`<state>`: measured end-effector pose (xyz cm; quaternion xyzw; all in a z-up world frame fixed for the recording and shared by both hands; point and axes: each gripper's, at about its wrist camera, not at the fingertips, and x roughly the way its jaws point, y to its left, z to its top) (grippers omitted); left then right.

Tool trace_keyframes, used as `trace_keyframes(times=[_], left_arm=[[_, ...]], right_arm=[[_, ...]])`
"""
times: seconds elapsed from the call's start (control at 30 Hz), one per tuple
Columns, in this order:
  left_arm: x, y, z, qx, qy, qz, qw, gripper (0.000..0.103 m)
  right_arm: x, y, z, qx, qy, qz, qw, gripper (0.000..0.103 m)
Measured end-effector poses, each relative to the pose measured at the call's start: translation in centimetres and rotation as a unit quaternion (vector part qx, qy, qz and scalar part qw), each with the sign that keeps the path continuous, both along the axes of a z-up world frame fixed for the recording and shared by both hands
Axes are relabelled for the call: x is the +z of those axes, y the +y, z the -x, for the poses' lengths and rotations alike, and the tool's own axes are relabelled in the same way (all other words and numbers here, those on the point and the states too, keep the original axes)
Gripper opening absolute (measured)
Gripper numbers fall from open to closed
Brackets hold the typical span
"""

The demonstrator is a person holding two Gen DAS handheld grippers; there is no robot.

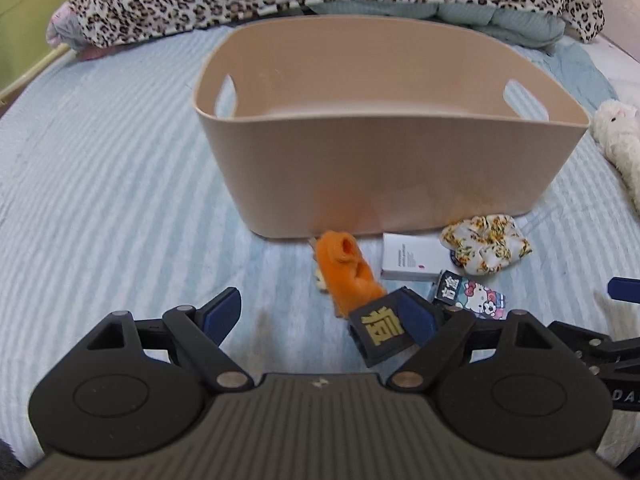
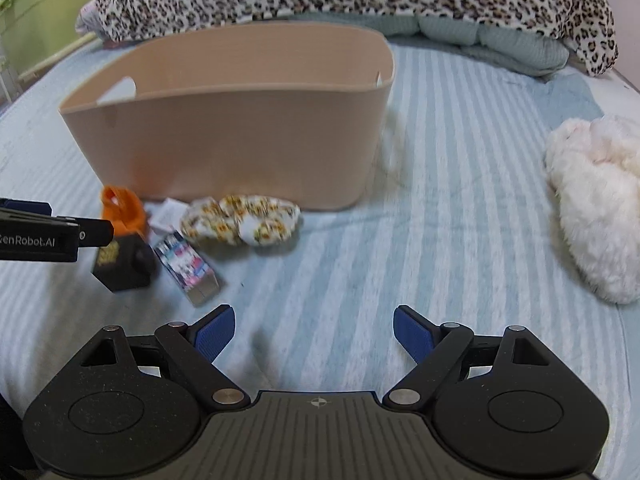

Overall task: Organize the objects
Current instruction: 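Grasp the black box with the left tool while the right grasps the Hello Kitty box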

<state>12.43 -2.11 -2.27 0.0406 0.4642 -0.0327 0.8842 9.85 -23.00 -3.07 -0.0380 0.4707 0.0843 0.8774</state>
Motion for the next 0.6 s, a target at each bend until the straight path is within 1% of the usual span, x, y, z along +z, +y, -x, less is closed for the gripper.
trace_keyframes(times=[0.1, 0.3, 0.43, 0.6], left_arm=[[-0.6, -0.3, -0.4, -0.001, 0.001, 0.016, 0.9999, 0.086], [-1.2, -1.1, -1.1, -0.002, 0.009, 0.049, 0.9987, 0.086], [-1.8, -1.2, -0.9, 0.001, 0.009, 0.036, 0.9993, 0.086], [-2.1, 0.4, -0.6, 0.026, 0.026, 0.051, 0.998, 0.086]], right_arm=[[-1.0, 0.1, -0.4, 0.005, 0.008, 0.0, 1.0, 0.088], [-2.0, 0.7, -0.9, 0.018, 0.015, 0.003, 1.0, 0.088], [-2.4, 1.1, -1.1, 0.025, 0.018, 0.004, 1.0, 0.088], [-2.4, 1.8, -1.2, 0.035, 0.018, -0.005, 0.999, 0.088]])
